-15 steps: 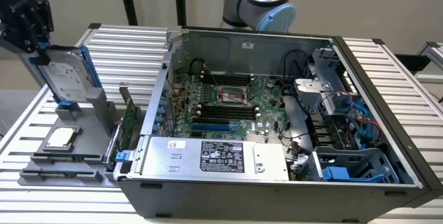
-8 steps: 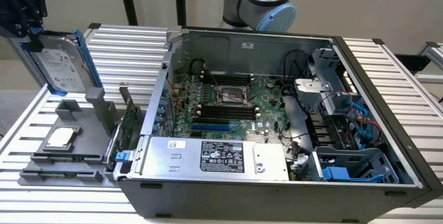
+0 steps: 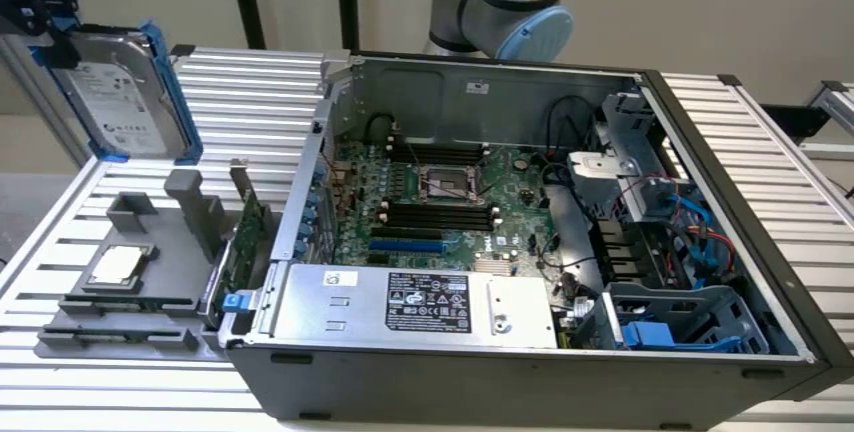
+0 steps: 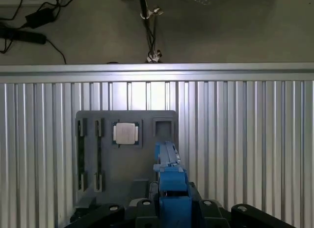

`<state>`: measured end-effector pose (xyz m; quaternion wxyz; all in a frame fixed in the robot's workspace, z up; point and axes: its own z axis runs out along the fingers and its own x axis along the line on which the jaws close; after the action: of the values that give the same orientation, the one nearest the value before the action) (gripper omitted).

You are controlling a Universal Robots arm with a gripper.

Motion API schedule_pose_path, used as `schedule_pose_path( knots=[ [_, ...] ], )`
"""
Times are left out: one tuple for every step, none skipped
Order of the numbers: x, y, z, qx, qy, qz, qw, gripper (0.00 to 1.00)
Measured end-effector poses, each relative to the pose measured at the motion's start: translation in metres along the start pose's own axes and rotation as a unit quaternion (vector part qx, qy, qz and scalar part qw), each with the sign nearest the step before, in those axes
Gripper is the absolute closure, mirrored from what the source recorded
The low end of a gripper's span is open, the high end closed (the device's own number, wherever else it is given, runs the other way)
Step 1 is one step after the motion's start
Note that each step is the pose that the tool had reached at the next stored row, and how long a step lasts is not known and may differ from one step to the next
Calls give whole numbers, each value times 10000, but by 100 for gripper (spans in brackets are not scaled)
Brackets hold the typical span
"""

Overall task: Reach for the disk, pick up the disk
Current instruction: 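Pick up the disk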

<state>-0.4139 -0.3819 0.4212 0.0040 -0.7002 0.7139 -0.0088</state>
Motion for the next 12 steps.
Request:
schedule_pose_path(
  knots=[
    [4, -28, -41, 0, -6, -2, 10000, 67],
    [9, -59, -85, 1, -13, -4, 10000, 67],
    [13, -91, -128, 0, -19, -6, 10000, 67],
    [19, -126, -171, 0, -26, -8, 10000, 67],
    [24, -164, -213, 0, -33, -8, 10000, 67],
    [31, -205, -257, -1, -39, -8, 10000, 67],
    [39, -253, -302, -1, -45, -8, 10000, 67],
    [48, -296, -338, 0, -51, -8, 10000, 67],
    [58, -342, -376, -1, -57, -8, 10000, 67],
    [70, -392, -415, 0, -64, -8, 10000, 67],
    [80, -437, -451, -1, -71, -8, 10000, 67],
    [90, -483, -488, -2, -77, -7, 10000, 67]
  ],
)
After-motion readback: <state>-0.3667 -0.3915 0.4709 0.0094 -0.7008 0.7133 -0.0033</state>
